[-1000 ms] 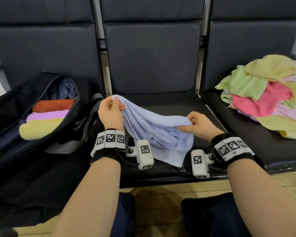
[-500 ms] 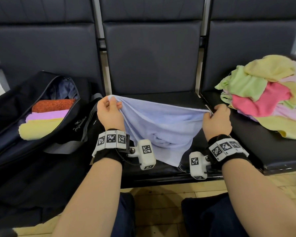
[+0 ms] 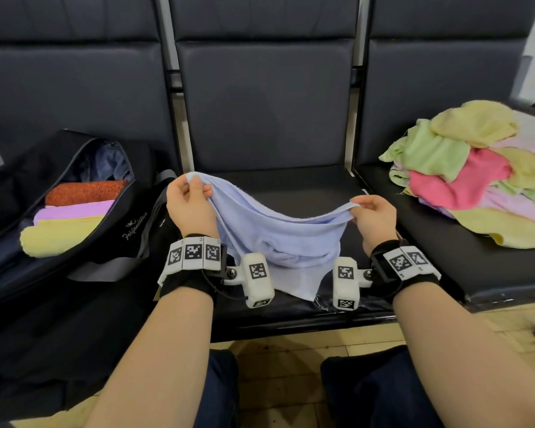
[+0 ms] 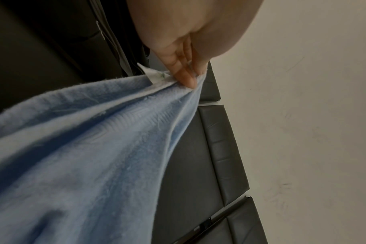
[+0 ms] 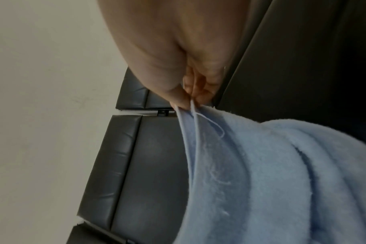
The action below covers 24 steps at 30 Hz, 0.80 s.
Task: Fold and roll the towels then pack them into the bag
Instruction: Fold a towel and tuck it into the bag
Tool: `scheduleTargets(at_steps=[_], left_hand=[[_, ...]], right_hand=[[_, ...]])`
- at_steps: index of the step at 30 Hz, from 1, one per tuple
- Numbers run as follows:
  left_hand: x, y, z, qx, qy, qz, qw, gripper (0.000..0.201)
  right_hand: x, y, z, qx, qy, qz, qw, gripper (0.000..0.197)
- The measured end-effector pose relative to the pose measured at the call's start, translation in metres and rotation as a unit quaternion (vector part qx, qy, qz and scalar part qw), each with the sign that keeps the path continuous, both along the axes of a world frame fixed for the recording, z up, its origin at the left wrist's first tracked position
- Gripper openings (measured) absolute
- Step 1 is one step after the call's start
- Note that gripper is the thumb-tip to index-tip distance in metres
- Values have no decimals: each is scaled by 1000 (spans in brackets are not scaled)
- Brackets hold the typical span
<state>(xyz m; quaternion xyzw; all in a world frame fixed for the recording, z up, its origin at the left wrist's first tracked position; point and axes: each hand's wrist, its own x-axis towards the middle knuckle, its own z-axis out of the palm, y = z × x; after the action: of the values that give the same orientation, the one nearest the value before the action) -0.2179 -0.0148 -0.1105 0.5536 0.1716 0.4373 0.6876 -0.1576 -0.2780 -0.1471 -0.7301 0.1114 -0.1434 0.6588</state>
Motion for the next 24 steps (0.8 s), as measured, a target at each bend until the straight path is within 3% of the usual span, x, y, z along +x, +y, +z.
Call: scheduleTargets(at_steps=[3, 6, 9, 15, 20, 24], left_hand=[[0, 3, 0, -1, 3, 12, 1000, 12], [-1, 4, 0, 6, 6, 12, 1000, 15], [-2, 2, 0, 17, 12, 8, 1000, 15], [0, 3, -1, 7, 13, 3, 1000, 6], [1, 11, -3, 8, 24, 14, 1000, 5], [3, 14, -6, 9, 43, 6, 999, 4]], right_hand=[[-3, -1, 1, -64, -29, -48, 996, 22], [-3, -6, -3, -104, -4, -77, 992, 18], [-3, -6, -8, -74, 34, -38, 996, 22], [-3, -7, -1, 55, -14, -42, 998, 28], [-3, -10, 3, 71, -19, -88, 993, 33], [-6, -10, 7, 140, -38, -92, 985, 37]])
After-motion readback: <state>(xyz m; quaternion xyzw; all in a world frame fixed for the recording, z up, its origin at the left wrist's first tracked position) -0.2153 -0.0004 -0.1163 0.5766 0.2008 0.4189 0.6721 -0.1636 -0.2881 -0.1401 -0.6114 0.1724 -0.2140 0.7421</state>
